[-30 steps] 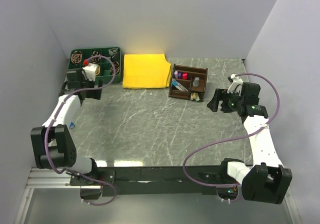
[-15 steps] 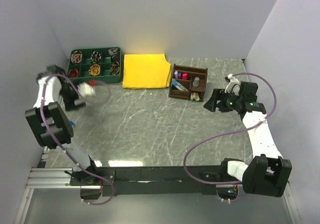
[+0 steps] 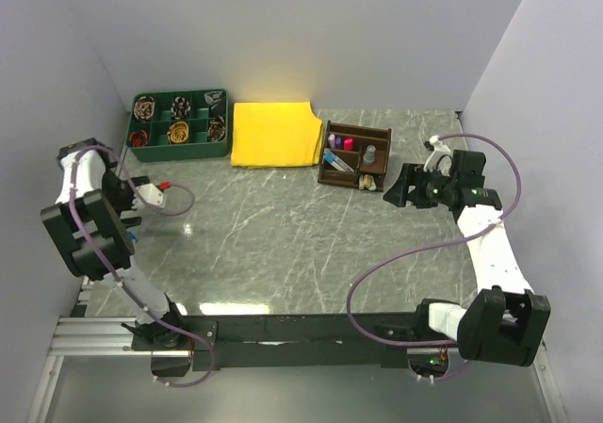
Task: Sort the stationery into containers
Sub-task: Move the stationery to the center of the board.
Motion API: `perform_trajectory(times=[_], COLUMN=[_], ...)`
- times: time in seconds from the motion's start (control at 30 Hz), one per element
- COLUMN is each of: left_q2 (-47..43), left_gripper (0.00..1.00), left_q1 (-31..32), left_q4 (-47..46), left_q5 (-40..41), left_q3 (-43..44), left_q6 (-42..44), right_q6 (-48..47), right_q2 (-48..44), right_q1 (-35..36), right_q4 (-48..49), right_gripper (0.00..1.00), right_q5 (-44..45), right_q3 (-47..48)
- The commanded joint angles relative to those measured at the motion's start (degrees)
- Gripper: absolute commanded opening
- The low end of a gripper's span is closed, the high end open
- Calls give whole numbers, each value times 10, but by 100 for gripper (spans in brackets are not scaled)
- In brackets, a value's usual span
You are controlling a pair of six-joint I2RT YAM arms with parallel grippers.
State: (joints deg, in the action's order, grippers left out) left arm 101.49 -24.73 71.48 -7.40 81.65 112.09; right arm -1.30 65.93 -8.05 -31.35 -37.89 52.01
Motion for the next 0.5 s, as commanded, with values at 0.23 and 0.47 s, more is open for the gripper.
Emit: perform_trajectory(times=[0.23,0.47], left_q2=[14,-24], left_gripper=[94,95], left_q1=[-95,-94], left_q4=[-4,-153], left_q5=[-42,-134], left_q3=[-29,-151], left_q6=[364,367], right_q6=[-6,-41], right_q2=[34,45], right_q1=[56,78], right_q4=[-55,-84], right_gripper=[85,85], right_q5=[60,92], right_q3=[111,146])
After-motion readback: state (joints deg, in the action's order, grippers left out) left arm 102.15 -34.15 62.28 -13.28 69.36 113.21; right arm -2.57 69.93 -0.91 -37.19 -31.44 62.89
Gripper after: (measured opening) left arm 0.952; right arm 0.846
